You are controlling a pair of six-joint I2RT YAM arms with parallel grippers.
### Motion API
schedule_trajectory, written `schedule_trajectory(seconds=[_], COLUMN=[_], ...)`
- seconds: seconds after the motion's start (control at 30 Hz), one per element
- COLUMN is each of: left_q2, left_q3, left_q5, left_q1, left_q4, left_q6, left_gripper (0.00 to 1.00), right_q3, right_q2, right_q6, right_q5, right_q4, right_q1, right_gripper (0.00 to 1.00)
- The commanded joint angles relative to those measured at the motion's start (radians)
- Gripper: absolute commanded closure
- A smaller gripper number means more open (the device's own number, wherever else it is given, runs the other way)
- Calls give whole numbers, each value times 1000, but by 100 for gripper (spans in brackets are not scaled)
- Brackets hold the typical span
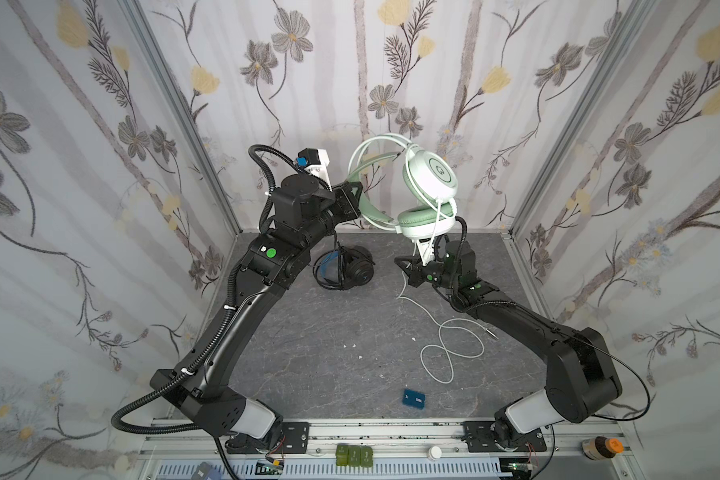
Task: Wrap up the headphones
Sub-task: 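Draw the green cable up around the headset with the right gripper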
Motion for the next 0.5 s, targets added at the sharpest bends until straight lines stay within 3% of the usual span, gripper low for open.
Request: schedule_trajectory(seconds=[0.0,0.47], left_q2=[10,120], left_q3=[5,103], left_q5=[-123,-369], left_q1=[-2,-4], left_q4=[137,-12], left_q6=[-107,-265], left_gripper=[100,100], right_q3=[24,65], right_q2=[-8,-75], right_q6=[-39,-172], right_q5=[173,506], right_q4=[-163,-416], right_q1=[20,204], right_gripper=[100,100])
